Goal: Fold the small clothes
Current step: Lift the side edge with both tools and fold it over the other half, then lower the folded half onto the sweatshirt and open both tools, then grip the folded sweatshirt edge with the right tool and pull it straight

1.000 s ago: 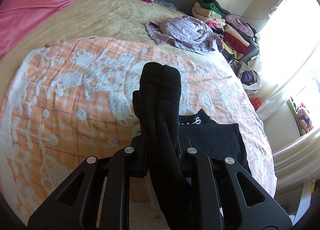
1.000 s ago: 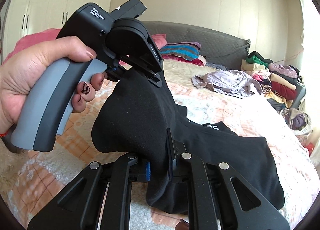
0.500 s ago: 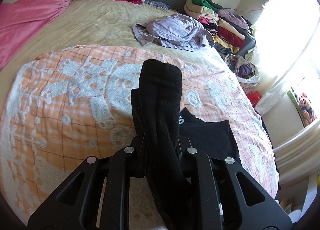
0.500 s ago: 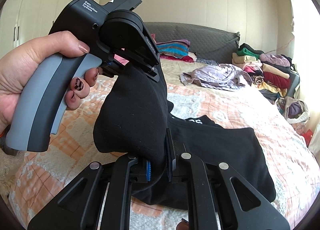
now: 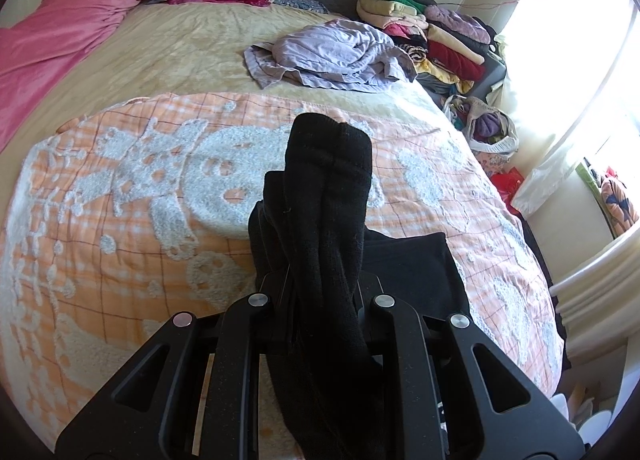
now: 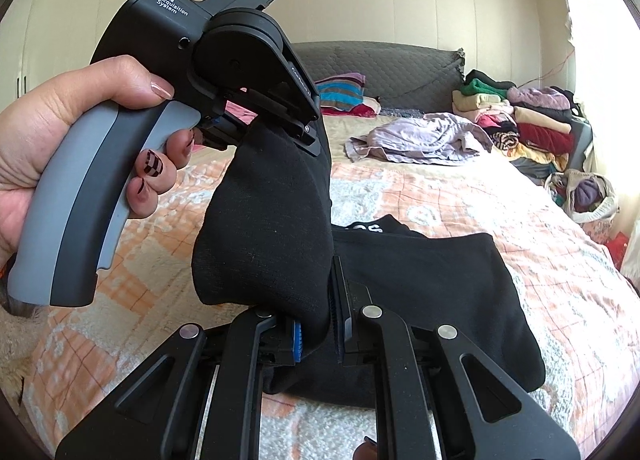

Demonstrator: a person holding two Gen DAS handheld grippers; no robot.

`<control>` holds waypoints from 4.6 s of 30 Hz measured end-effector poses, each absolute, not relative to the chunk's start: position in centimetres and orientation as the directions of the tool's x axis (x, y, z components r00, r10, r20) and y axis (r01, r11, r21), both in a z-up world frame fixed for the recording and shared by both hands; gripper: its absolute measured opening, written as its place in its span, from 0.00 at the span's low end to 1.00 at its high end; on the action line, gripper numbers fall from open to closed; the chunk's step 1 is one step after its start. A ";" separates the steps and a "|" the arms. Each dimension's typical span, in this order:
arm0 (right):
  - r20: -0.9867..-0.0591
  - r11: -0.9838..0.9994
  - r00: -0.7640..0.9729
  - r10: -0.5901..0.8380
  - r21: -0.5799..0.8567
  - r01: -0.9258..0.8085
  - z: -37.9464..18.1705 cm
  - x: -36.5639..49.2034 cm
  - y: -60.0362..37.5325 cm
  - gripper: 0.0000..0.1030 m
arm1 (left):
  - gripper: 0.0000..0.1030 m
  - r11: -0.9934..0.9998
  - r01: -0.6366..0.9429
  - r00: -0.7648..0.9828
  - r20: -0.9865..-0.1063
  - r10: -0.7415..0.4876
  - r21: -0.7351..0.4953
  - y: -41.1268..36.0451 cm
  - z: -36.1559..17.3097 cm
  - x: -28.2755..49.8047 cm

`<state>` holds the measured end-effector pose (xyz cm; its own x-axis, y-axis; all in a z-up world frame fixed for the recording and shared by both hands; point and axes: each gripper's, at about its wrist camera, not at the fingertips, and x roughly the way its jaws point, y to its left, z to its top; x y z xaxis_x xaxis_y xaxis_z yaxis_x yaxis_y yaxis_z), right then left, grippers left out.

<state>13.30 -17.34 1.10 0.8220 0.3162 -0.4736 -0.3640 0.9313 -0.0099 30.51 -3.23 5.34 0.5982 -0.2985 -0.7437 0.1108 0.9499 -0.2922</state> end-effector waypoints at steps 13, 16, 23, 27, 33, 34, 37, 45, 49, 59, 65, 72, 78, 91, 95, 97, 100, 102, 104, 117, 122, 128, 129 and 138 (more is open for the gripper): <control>-0.489 0.944 0.813 0.314 0.071 -0.322 0.4 13.4 -20.0 0.10 | 0.11 0.956 0.136 0.575 -0.765 -0.289 -0.259 -6.8 4.8 31.0; -0.499 0.946 0.807 0.315 0.102 -0.307 0.1 13.7 -20.8 0.10 | 0.11 0.955 0.142 0.567 -0.770 -0.293 -0.259 -7.6 4.5 31.3; -0.516 0.946 0.794 0.323 0.164 -0.278 -0.7 14.0 -22.3 0.10 | 0.12 0.952 0.155 0.548 -0.779 -0.304 -0.263 -9.4 3.5 32.0; -0.529 0.947 0.786 0.320 0.187 -0.260 -1.2 14.2 -23.1 0.10 | 0.13 0.951 0.158 0.528 -0.791 -0.308 -0.265 -10.4 2.6 32.4; -0.552 0.948 0.772 0.314 0.221 -0.228 -2.0 14.6 -24.1 0.10 | 0.15 0.948 0.161 0.502 -0.805 -0.317 -0.273 -11.7 1.4 33.2; -0.556 0.948 0.770 0.313 0.225 -0.224 -2.1 14.7 -24.2 0.10 | 0.15 0.948 0.162 0.499 -0.807 -0.318 -0.273 -11.8 1.3 33.3; -0.567 0.946 0.760 0.317 0.249 -0.209 -2.5 14.9 -24.7 0.10 | 0.16 0.947 0.164 0.486 -0.813 -0.320 -0.275 -12.4 0.8 33.6; -0.588 0.944 0.746 0.312 0.279 -0.174 -3.1 15.1 -25.9 0.10 | 0.19 0.948 0.174 0.460 -0.829 -0.318 -0.267 -13.6 -0.3 34.3; -0.596 0.943 0.741 0.310 0.291 -0.160 -3.2 15.3 -26.1 0.10 | 0.20 0.950 0.175 0.452 -0.835 -0.312 -0.260 -14.2 -0.7 34.6; -0.590 0.933 0.740 0.322 0.330 -0.144 -3.0 15.4 -27.3 0.08 | 0.21 0.954 0.174 0.442 -0.846 -0.299 -0.246 -15.8 -1.2 35.2; -0.570 0.917 0.752 0.332 0.382 -0.115 -2.5 15.1 -28.8 0.07 | 0.21 0.948 0.181 0.450 -0.835 -0.317 -0.262 -16.6 -0.6 35.0; -0.586 0.889 0.730 0.352 0.454 -0.064 -3.4 15.8 -30.9 0.07 | 0.24 0.957 0.187 0.424 -0.860 -0.282 -0.221 -18.7 -1.6 35.7; -0.601 0.836 0.687 0.409 0.548 -0.018 -4.9 16.5 -32.4 0.11 | 0.34 0.962 0.179 0.413 -0.872 -0.262 -0.204 -19.4 -3.2 36.1; -0.615 0.808 0.662 0.429 0.589 0.024 -5.5 16.5 -33.7 0.32 | 0.41 0.966 0.171 0.416 -0.875 -0.249 -0.193 -19.8 -3.3 36.1; -0.622 0.817 0.658 0.425 0.576 0.017 -5.3 16.3 -33.5 0.36 | 0.45 0.966 0.169 0.415 -0.874 -0.252 -0.197 -19.7 -3.3 36.1; -0.627 0.823 0.656 0.420 0.567 0.015 -5.2 16.5 -33.4 0.38 | 0.48 0.964 0.167 0.417 -0.871 -0.259 -0.206 -19.7 -3.2 36.1; -0.630 0.822 0.652 0.423 0.569 0.017 -5.1 16.6 -33.4 0.41 | 0.68 0.949 0.186 0.419 -0.854 -0.310 -0.254 -19.8 -2.9 35.9; -0.638 0.828 0.649 0.414 0.560 0.023 -5.2 16.7 -33.4 0.41 | 0.69 0.942 0.196 0.420 -0.845 -0.332 -0.273 -19.9 -2.5 35.6; -0.639 0.825 0.648 0.415 0.564 0.027 -5.3 16.9 -33.7 0.41 | 0.70 0.940 0.202 0.422 -0.842 -0.337 -0.275 -20.0 -2.2 35.5; -0.611 0.791 0.620 0.492 0.611 -0.024 -3.9 18.9 -34.2 0.81 | 0.82 0.943 0.170 0.549 -0.767 -0.331 -0.286 -12.8 1.2 32.2; -0.672 0.854 0.584 0.457 0.515 -0.076 -2.7 22.6 -33.4 0.88 | 0.85 0.967 0.100 0.592 -0.767 -0.248 -0.235 -8.8 0.1 30.2; -0.712 0.879 0.553 0.433 0.471 -0.081 -3.5 26.3 -33.3 0.87 | 0.85 0.979 0.090 0.578 -0.791 -0.203 -0.185 -7.2 -2.8 28.2; -0.707 0.878 0.559 0.434 0.470 -0.087 -3.5 26.8 -33.3 0.80 | 0.86 0.978 0.094 0.575 -0.791 -0.207 -0.187 -7.2 -3.1 28.0; -0.659 0.889 0.612 0.437 0.422 -0.181 -2.9 27.3 -33.4 0.19 | 0.87 0.974 0.123 0.568 -0.791 -0.228 -0.191 -9.1 -3.3 27.3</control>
